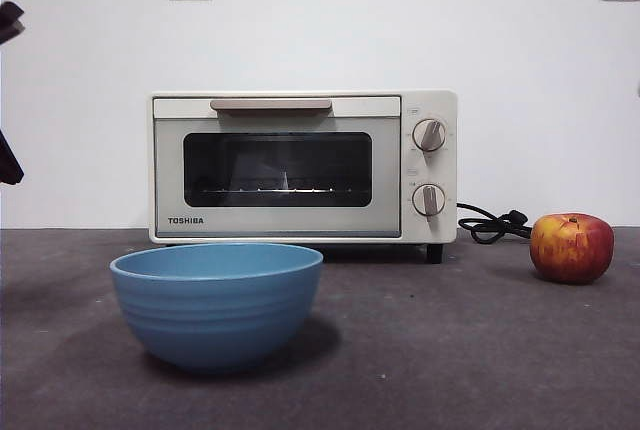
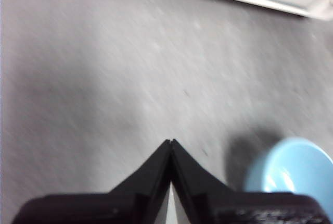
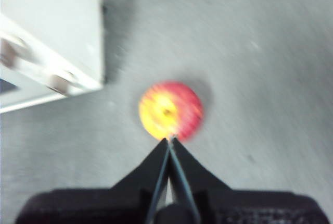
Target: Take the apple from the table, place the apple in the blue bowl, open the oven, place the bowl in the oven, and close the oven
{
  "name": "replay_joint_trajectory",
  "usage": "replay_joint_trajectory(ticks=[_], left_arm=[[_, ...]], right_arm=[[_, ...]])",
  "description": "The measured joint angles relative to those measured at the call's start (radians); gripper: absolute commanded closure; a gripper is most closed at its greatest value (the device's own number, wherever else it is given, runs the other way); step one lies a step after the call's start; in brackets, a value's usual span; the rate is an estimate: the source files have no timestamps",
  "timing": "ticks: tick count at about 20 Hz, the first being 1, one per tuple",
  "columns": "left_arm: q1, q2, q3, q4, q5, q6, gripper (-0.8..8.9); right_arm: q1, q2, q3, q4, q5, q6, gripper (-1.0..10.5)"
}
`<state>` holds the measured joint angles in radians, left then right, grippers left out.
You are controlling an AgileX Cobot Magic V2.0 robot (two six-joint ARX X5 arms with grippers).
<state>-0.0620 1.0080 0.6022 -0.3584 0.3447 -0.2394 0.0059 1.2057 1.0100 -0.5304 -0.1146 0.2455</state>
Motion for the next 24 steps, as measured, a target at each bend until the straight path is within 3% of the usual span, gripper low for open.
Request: replay_joint_trajectory(ticks=[4,8,12,21,24], left_arm=[[0.0,0.0,0.0,-0.116,0.12,-0.001,8.17],[0.0,0.0,0.0,-0.216,0.175,-0.002,8.18],[-0.001,0.0,0.0,-0.25,0.183,-0.002,8.17],[-0.06,0.0,0.0,-0.257,0.183,-0.017,8.18],[-0.082,0.0,0.0,-0.258,0.184,-0.035,8.18]], right_arm=[[0.0,0.186,0.171,-0.131,-0.062,-0.064,9.3],[0.0,0.362,0.274,-0.233,-0.062,-0.105,6.4],[0.001,0.472,0.338,-0.218,-0.046,-0.111,3.4],[0.032,0.623,0.344,-0.132,-0.008,-0.112,3.4],[0.071,0.651,0.344,-0.096,0.07,-0.112,3.4]])
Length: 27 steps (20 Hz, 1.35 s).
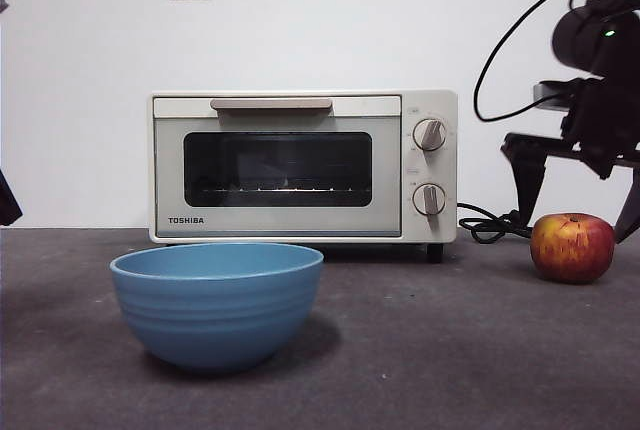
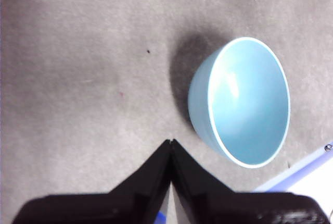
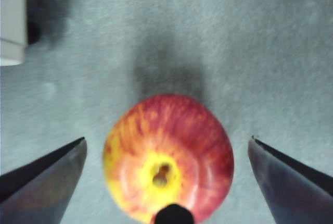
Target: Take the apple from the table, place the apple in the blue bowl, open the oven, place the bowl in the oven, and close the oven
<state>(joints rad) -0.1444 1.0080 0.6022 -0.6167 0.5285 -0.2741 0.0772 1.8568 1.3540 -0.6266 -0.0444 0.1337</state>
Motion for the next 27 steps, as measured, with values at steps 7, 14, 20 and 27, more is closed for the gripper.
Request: replay_joint_trajectory(ticks=[7,14,20,27], left_arm=[[-0.047,0.0,0.0,-0.034,0.001,-0.009,8.18],[-0.092,0.0,0.0,-0.05,0.002,-0.009,8.18],[-0.099,0.0,0.0,-0.049,0.002,-0.008,8.18],[-0.099,0.0,0.0,-0.05,0.002,-0.008,8.17]], right_arm=[[0.035,0.084,0.0,-0.003,0.045,-0.001,9.8],[0.041,-0.07,0.0,-0.087,0.074,-0.022,9.5],[0.183,-0.301,0.0,-0.288,-0.106,-0.027,9.5],[0.484,-0.357,0.0,-0.287,-0.111,0.029,9.5]])
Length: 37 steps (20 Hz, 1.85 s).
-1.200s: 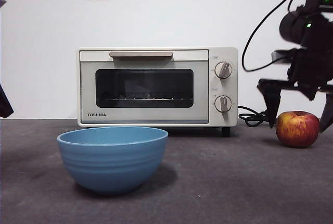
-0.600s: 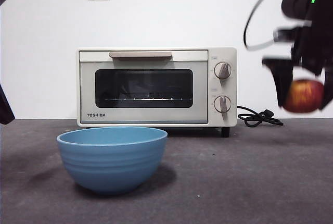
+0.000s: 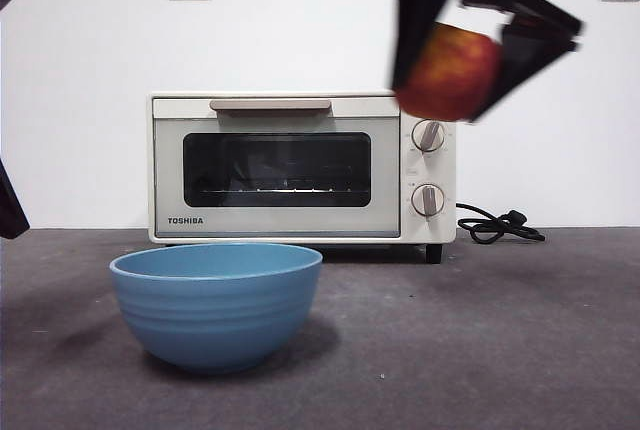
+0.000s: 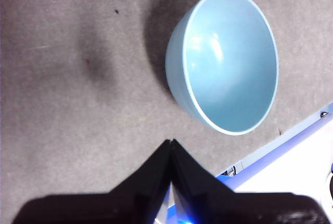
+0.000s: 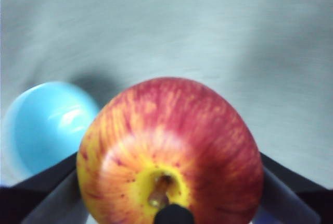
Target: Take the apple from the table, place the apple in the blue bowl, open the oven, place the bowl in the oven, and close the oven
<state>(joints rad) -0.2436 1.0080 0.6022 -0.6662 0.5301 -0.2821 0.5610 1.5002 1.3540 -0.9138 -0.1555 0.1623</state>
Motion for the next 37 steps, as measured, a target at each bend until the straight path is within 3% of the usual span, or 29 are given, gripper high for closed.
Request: replay_joint_trajectory(ticks=[5,11,22,23,29,37], left_arm=[[-0.002,0.0,0.0,-0.023,0.0,0.0,8.17],[-0.002,-0.003,0.0,-0.068,0.0,0.017,8.17],[-0.003,-0.142,0.14,-0.205,0.0,0.043,8.17],[-0.003,-0.145,0.16,-0.206,0.0,0.043,8.18],[-0.003,-0.146,0.222,-0.208,-0.003,0.046,8.18],[-0.003,-0.146,0.222,-0.227,-0.005,0.047,8.18]], right_arm=[[0.216,0.002,0.0,0.131,0.0,0.058,9.5],[0.376,0.057,0.0,0.205,0.028,0.093,9.5],[0.413,0.349,0.0,0.228,0.067,0.119,9.4],[0.414,0.367,0.0,0.227,0.066,0.119,9.1],[0.414,0.389,0.0,0.227,0.07,0.122,3.7],[0.413,0.386,0.005,0.237,0.085,0.122,3.4]])
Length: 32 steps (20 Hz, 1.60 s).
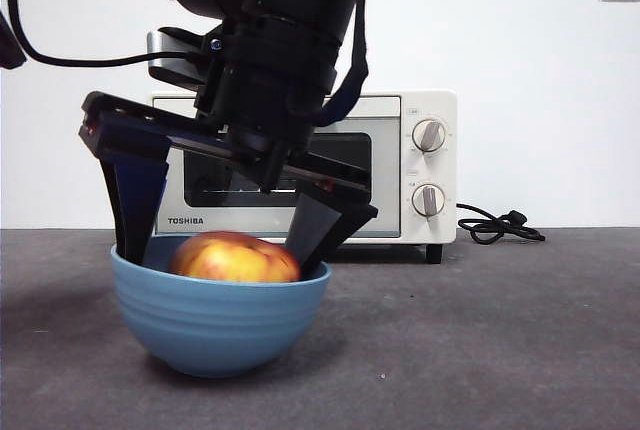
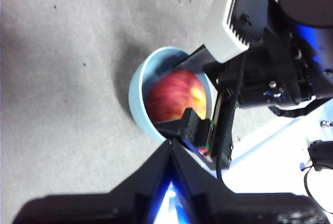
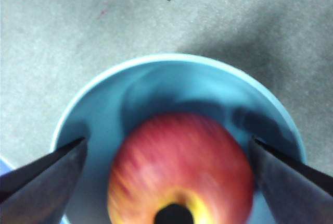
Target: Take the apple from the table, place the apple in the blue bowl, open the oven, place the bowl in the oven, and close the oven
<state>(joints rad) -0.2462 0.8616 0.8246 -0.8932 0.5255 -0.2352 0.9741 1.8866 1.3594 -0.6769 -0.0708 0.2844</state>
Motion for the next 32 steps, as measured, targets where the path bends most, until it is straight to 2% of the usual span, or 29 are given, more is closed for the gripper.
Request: replay_joint_trajectory(ticks=[9,19,25,26,27,29,30,32], left_arm=[[0.0,0.0,0.0,-0.008,-0.03,0.008,8.18],[0.0,0.0,0.0,0.002,-0.06,0.015,8.18],[0.0,0.04,0.014,0.166,-0.06,0.015,8.18],[0.0,0.069,0.034,0.183,-0.06,0.014,8.18],[0.0,0.105,0.064,0.19,-0.06,0.014,8.18],[0.0,0.194,0.147,0.209,-0.06,0.019,8.18],[0.0,0.245,0.198,0.221,-0.06,0.027,8.18],[0.0,0.352,0.314,0.232,-0.06,0.048,8.18]], right_arm=[[0.004,-0.019,0.0,-0.021,0.0,0.0,3.4],[0.006,-0.21,0.0,-0.071,0.012,0.021,3.4],[0.007,-0.402,0.0,-0.214,0.142,0.026,3.6],[0.007,-0.44,0.0,-0.244,0.192,0.026,4.1],[0.007,-0.479,0.0,-0.283,0.249,0.026,5.1],[0.006,-0.546,0.0,-0.375,0.361,0.028,8.6],[0.006,-0.573,0.0,-0.419,0.411,0.031,9.6],[0.006,-0.622,0.0,-0.49,0.508,0.044,9.5]])
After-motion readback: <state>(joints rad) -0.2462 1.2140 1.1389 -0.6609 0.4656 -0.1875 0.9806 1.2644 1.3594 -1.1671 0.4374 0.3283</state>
